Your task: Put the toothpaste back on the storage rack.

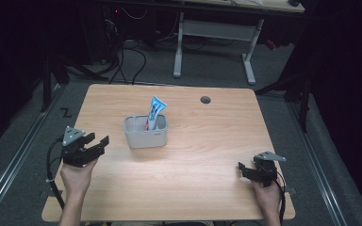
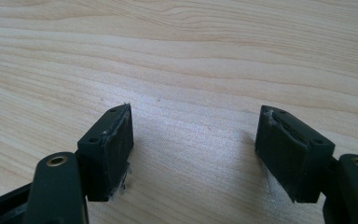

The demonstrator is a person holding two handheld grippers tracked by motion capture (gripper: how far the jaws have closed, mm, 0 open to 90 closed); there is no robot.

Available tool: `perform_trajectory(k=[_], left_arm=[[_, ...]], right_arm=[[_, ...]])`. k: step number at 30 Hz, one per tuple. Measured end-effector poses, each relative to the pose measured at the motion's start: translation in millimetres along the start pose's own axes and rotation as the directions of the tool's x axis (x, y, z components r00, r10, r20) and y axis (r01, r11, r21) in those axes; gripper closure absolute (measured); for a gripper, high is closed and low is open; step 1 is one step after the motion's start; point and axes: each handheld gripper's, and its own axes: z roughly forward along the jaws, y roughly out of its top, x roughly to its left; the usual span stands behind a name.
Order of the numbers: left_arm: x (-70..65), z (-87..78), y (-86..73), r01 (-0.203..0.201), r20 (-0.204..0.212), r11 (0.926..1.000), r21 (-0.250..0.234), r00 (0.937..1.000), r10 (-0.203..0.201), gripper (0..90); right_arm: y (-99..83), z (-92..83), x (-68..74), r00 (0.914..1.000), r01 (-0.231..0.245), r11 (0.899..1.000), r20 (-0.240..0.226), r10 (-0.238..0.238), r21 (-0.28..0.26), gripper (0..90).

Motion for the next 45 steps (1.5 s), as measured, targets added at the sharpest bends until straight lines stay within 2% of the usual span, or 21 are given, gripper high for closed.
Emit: perform_trajectory(k=[6,10,26,45], left_arm=[[0.8,-0.7,-7.4,0.014,-0.01,0.9999,0.004,0.9998,-0.014,42.4],[0.3,0.2,-12.1,0.008,-0.019,0.9998,0.018,0.9998,-0.008,41.7],[2.6,5.8,-29.0,0.042,-0.005,0.9983,0.04,0.9991,-0.042,41.1],[3.4,20.7,-49.1,0.055,0.0,0.994,0.094,0.9985,-0.055,41.3]], right_arm=[[0.0,0.0,0.0,1.0,0.0,1.0,0.0,0.0,0.0,27.7],[0.0,0.0,0.0,1.0,0.0,1.0,0.0,0.0,0.0,27.7],[0.0,0.0,0.1,1.0,0.0,1.0,0.001,0.0,-0.001,27.8],[0.0,0.0,0.0,1.0,0.0,1.0,0.001,0.0,0.0,27.8]])
